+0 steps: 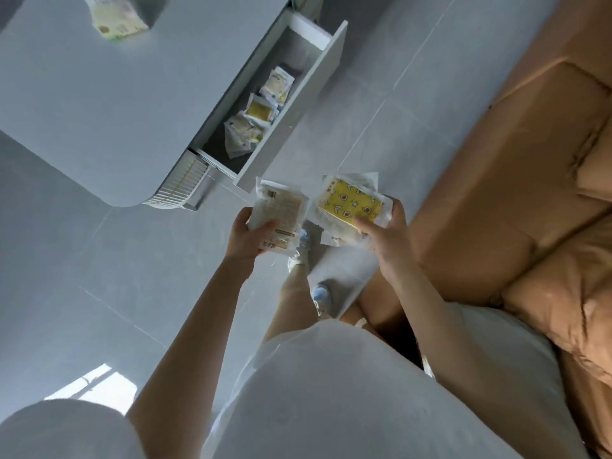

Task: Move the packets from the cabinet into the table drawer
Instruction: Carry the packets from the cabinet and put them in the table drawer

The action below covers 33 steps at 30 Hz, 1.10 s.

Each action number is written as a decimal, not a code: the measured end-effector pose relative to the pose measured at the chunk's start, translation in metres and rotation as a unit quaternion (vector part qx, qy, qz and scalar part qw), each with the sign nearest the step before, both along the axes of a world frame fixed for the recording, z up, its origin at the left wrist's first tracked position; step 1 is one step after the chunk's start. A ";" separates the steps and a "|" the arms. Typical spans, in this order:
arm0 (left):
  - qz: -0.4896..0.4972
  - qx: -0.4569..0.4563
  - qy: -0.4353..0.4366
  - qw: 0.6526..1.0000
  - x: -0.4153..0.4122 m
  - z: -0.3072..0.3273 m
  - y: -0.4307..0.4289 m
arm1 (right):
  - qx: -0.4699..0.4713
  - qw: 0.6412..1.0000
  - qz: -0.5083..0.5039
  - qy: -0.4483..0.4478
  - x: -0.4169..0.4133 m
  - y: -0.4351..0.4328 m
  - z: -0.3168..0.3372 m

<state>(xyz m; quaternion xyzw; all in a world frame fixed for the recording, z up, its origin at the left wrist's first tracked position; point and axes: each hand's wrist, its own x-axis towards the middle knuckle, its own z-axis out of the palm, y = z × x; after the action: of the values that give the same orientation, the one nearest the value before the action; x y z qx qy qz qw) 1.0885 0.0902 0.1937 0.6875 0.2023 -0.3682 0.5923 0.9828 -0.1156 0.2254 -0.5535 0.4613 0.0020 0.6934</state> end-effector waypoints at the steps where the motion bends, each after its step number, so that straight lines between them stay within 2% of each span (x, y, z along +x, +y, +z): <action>1: 0.010 0.001 0.000 1.000 0.013 -0.003 0.000 | 0.003 1.000 0.009 0.001 0.015 -0.004 -0.002; 15: 0.062 0.003 0.009 0.998 0.195 -0.026 -0.027 | 0.001 0.999 0.050 0.001 0.227 -0.072 -0.018; 19: 0.085 0.002 0.027 0.996 0.233 -0.040 -0.047 | -0.039 0.993 0.109 0.013 0.288 -0.095 -0.033; 25: 0.095 0.019 0.065 0.993 0.288 -0.076 -0.072 | -0.013 0.984 0.170 0.058 0.376 -0.129 -0.077; 29: 0.127 0.029 0.087 0.988 0.317 -0.104 -0.072 | 0.014 0.968 0.228 0.107 0.442 -0.150 -0.108; 33: 0.162 0.042 0.102 0.981 0.339 -0.136 -0.073 | 0.003 0.941 0.307 0.141 0.503 -0.155 -0.150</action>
<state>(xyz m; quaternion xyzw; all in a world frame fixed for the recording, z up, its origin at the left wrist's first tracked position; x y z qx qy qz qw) 1.4280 0.0172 0.0574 0.6287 0.3857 -0.3269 0.5909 1.4862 -0.2710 0.0756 -0.6602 0.3619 0.2944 0.5887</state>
